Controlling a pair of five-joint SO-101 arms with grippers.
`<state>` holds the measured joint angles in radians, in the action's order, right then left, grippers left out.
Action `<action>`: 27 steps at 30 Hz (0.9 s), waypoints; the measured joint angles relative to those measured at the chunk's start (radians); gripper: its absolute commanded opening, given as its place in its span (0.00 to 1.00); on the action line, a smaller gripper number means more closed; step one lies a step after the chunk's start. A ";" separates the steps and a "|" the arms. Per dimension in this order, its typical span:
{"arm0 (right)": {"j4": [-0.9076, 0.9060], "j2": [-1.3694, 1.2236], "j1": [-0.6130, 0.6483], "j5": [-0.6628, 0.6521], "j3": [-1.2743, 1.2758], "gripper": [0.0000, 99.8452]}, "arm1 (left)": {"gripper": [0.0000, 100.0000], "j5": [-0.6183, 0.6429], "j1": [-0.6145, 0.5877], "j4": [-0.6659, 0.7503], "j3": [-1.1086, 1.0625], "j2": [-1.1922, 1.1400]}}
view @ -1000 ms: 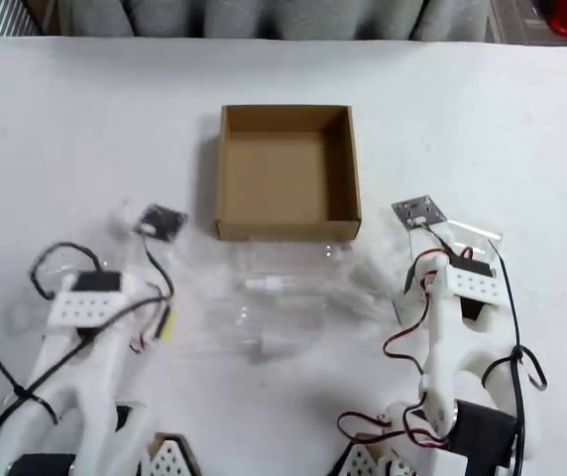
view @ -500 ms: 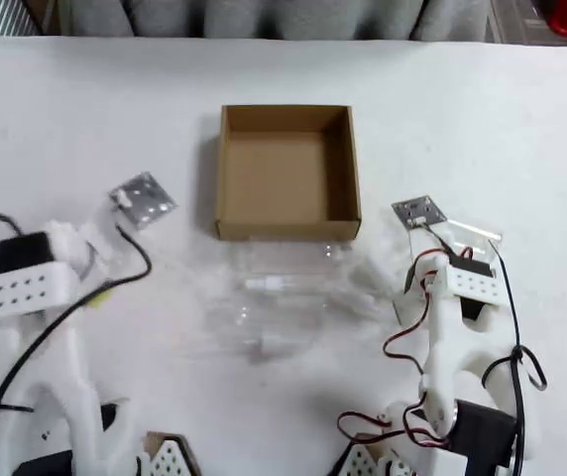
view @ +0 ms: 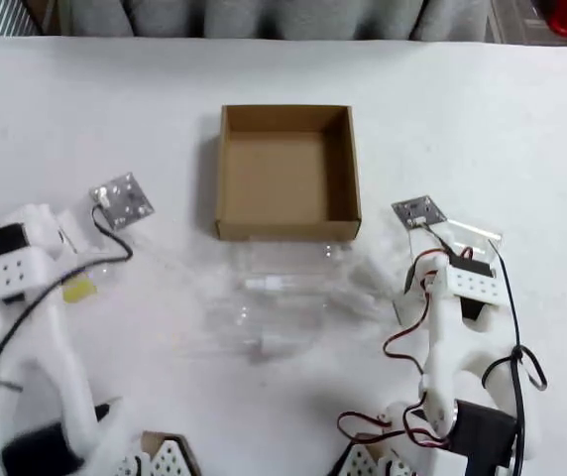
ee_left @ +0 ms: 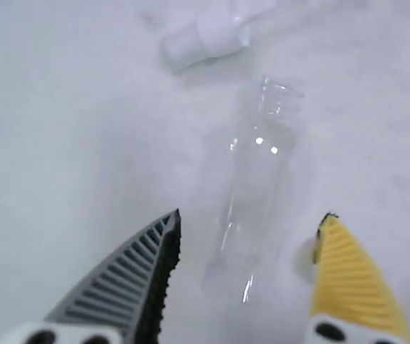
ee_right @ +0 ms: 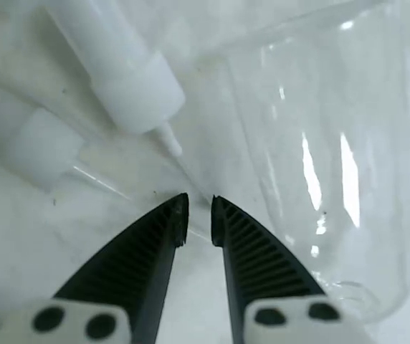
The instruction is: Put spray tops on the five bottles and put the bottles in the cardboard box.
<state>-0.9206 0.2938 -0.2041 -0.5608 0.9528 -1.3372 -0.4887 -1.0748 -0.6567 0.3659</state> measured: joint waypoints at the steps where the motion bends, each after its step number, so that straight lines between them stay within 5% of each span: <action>1: 0.000 0.000 0.000 0.000 0.000 0.04 | 0.30 0.000 0.000 0.005 0.021 -0.043; 18: 0.000 0.000 0.000 0.000 0.000 0.04 | 0.29 0.000 0.003 0.021 0.239 -0.525; 23: 0.000 0.000 0.000 0.000 0.000 0.04 | 0.07 0.061 0.003 0.021 0.239 -0.525; 27: 0.000 0.000 0.000 0.000 0.000 0.04 | 0.05 0.103 0.006 0.021 0.239 -0.525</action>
<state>-0.9206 0.2938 -0.2041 -0.5608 0.9528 -1.2344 -0.4826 -1.0533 -0.4173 -0.1588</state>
